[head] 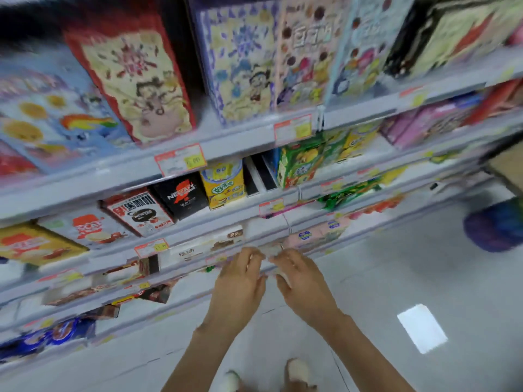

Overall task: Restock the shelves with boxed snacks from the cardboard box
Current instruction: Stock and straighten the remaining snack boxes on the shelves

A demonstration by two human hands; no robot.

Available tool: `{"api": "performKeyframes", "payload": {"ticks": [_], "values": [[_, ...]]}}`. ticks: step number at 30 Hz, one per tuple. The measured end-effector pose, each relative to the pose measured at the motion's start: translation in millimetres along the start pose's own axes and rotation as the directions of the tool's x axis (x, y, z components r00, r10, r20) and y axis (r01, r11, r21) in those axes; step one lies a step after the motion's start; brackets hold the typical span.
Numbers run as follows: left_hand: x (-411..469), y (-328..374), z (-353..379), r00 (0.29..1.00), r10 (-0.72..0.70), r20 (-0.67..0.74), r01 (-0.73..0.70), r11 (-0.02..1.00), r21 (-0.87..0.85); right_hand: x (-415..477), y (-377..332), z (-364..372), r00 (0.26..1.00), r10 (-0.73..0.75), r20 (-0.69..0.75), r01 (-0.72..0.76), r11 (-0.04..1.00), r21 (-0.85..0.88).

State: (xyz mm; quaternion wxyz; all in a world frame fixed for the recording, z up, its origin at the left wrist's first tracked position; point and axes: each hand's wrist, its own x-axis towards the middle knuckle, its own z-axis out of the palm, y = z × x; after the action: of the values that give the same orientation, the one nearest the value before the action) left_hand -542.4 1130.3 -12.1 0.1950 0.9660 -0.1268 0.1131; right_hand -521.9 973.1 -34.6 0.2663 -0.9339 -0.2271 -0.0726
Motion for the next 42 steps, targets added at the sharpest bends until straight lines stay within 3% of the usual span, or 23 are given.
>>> {"api": "performKeyframes", "payload": {"ticks": [7,16,27,32,42], "values": [[18.6,68.4,-45.0,0.99,0.11,0.086,-0.1,0.988,-0.114,-35.2,-11.8,-92.5,0.978,0.165,-0.127,-0.169,0.985,-0.022],[50.0,139.2,-43.6,0.923,0.358,0.139,-0.346,0.932,-0.103,-97.2,1.7,-149.9,0.858,0.432,-0.278,-0.432,0.9,0.064],[114.9,279.6,9.7,0.811,0.581,0.065,-0.563,0.807,-0.18,-152.5,102.0,-243.3,0.737,0.588,-0.334,-0.598,0.797,0.085],[145.5,348.9,36.8,0.833,0.548,0.072,-0.532,0.83,-0.166,-169.6,175.2,-297.2,0.736,0.603,-0.308,-0.602,0.791,0.109],[202.6,398.8,85.3,0.913,0.401,0.07,-0.396,0.915,-0.079,-133.0,294.9,-356.4,0.878,0.443,-0.179,-0.434,0.897,0.088]]}}
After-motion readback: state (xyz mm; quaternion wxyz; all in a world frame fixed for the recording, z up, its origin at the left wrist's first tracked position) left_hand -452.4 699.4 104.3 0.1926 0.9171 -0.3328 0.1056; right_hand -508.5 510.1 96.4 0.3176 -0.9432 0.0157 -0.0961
